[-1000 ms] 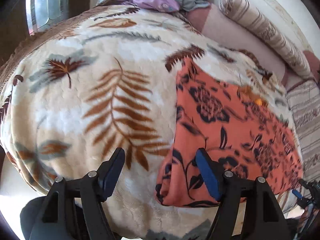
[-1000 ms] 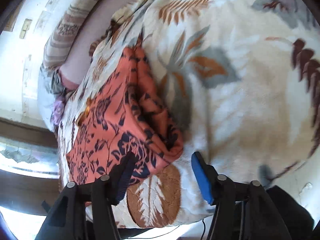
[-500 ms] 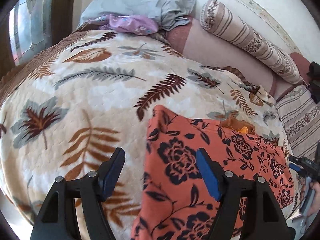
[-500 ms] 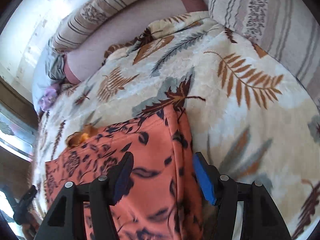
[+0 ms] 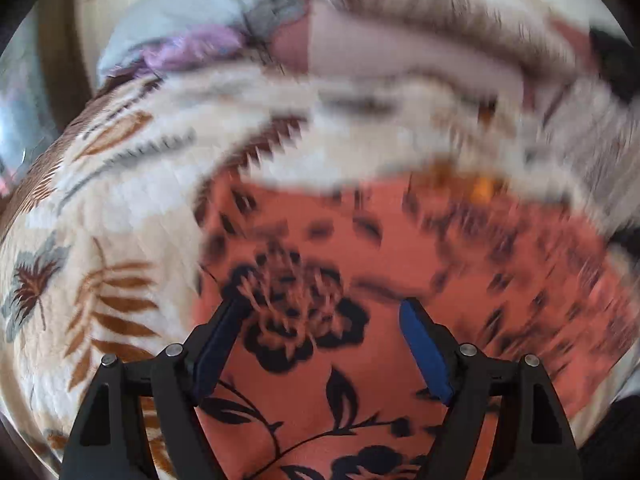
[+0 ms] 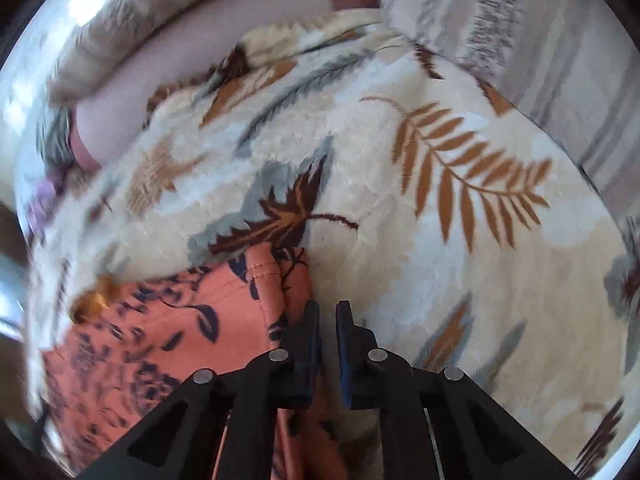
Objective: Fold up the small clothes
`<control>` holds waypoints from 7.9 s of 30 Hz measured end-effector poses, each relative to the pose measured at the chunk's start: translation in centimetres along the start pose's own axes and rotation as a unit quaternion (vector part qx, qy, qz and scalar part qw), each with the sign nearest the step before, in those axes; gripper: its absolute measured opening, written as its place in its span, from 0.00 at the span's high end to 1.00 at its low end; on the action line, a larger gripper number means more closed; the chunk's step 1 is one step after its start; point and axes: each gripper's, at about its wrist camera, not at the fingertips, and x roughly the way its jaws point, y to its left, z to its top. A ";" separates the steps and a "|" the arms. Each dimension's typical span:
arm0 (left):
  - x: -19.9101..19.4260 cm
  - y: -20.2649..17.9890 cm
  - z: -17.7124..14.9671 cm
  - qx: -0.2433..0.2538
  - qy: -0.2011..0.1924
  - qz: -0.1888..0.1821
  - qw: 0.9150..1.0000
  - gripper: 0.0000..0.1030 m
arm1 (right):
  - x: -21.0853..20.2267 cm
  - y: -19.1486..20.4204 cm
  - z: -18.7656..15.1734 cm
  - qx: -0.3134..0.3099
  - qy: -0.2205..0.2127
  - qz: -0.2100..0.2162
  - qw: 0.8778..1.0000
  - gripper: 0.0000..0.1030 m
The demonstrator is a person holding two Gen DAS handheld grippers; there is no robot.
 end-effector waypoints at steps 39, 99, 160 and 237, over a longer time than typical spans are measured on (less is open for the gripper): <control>-5.0 -1.1 -7.3 0.003 -0.006 0.016 1.000 0.11 | -4.9 -5.2 -14.0 0.102 0.042 0.183 0.977 0.13; -17.8 -3.5 -6.4 -0.002 -0.065 0.088 0.994 0.07 | -5.0 -5.4 -15.4 0.101 -0.035 0.229 0.967 0.11; -2.2 -7.4 -2.2 -0.016 0.033 0.026 0.999 0.03 | -2.8 -4.8 -15.9 0.217 0.013 0.219 0.951 0.21; -0.4 -9.0 -1.3 0.028 0.016 0.016 0.999 0.00 | -6.3 1.2 -6.2 0.020 0.008 0.095 0.995 0.71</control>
